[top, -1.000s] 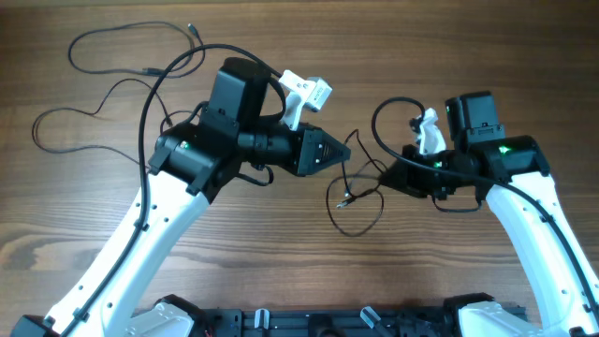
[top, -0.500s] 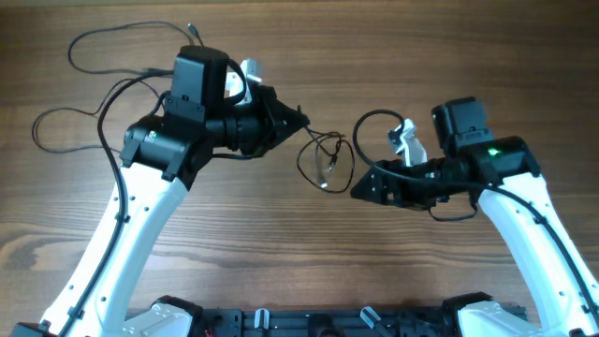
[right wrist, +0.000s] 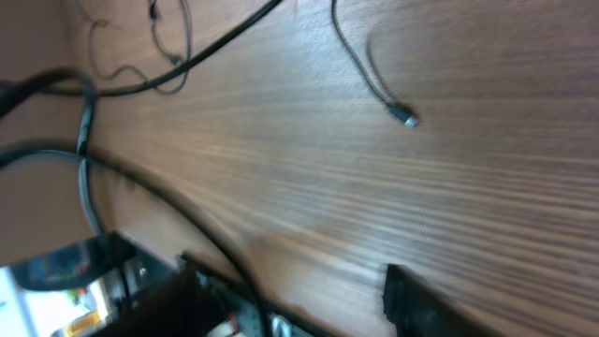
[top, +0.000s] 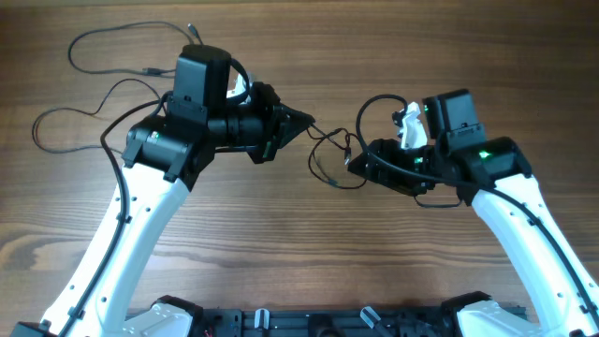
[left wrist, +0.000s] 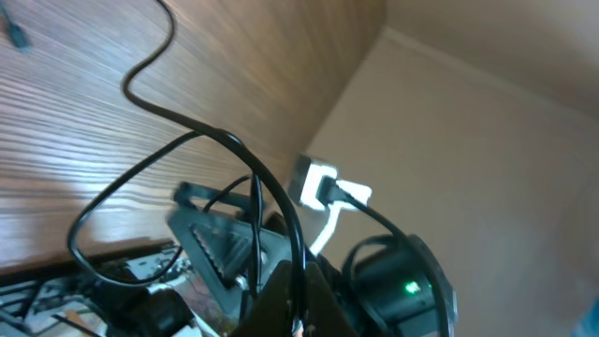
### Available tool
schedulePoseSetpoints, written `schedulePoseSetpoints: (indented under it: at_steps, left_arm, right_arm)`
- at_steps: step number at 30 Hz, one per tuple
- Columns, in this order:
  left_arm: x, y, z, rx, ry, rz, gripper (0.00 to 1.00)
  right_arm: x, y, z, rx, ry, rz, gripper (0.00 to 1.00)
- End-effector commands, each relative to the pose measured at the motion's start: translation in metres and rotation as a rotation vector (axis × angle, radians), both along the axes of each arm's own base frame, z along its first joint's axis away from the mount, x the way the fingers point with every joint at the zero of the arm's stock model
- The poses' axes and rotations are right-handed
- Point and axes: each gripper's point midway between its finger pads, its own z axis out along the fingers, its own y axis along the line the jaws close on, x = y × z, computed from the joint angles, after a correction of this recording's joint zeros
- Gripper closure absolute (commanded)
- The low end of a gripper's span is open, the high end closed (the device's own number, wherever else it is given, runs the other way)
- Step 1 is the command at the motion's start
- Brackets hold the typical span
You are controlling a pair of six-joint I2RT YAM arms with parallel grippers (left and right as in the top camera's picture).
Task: Untangle cables
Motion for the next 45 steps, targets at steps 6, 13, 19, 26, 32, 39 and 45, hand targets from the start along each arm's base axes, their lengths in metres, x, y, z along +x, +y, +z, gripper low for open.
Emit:
schedulePoseSetpoints:
  at_steps: [6, 13, 19, 26, 32, 39, 45]
  left_arm:
    - [0.003, 0.029, -0.012, 0.047, 0.070, 0.073, 0.96]
    - [0.002, 0.039, -0.014, 0.097, -0.063, -0.022, 0.96]
    - [0.002, 0.023, 0.033, -0.062, -0.195, -0.080, 0.96]
    - [-0.010, 0.089, 0.021, 0.379, -0.384, 0.114, 0.96]
    - [-0.034, 0.221, -0.018, 0.841, -0.150, 0.484, 0.96]
    - [-0.063, 0.327, -0.024, 0.883, 0.089, 0.884, 0.96]
    - [-0.096, 0.398, -0.029, 0.718, 0.316, 1.360, 0.96]
  right_arm:
    - [0.005, -0.094, -0.033, -0.450, 0.080, -0.384, 0.96]
    - [0.007, -0.109, -0.033, -0.406, 0.118, -0.428, 0.41]
    - [0.002, -0.107, -0.034, -0.410, 0.115, -0.366, 0.08]
    - [-0.001, -0.100, -0.033, -0.383, 0.122, -0.327, 0.05]
    - [-0.002, -0.099, -0.033, -0.380, 0.126, -0.322, 0.05]
    - [-0.003, -0.099, -0.033, -0.378, 0.130, -0.320, 0.05]
    - [-0.003, -0.099, -0.033, -0.384, 0.120, -0.301, 0.04]
